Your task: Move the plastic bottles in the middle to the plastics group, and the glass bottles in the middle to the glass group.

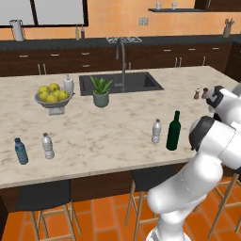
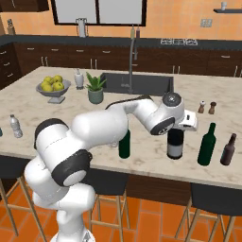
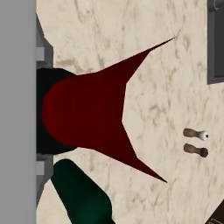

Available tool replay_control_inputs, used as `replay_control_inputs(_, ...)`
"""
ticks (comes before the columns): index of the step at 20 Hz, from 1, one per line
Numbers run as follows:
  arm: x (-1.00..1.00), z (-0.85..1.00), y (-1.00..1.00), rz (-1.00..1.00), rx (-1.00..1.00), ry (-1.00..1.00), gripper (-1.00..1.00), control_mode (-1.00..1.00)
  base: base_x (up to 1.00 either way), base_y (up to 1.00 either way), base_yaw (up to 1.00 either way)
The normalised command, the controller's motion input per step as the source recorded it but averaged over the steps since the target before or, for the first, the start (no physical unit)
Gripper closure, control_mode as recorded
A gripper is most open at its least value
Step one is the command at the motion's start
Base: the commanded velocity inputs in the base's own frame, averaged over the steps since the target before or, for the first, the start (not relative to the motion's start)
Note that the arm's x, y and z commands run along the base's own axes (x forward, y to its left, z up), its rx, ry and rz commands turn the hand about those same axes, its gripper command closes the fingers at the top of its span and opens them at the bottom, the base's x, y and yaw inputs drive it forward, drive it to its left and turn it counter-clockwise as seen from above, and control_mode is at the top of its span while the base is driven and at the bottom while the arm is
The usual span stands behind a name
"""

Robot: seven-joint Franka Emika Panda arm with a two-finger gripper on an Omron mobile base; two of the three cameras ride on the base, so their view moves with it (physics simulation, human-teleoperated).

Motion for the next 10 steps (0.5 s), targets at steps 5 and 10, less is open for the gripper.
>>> replay_control_inputs(5, 0.0, -0.04, -0.29, -0.02, 0.0, -0.02, 1.0, -1.0, 0.0, 0.0, 0.0)
replay_control_inputs(10, 0.0, -0.17, 0.0, 0.0, 0.0, -0.07, 1.0, -1.0, 0.0, 0.0, 0.0)
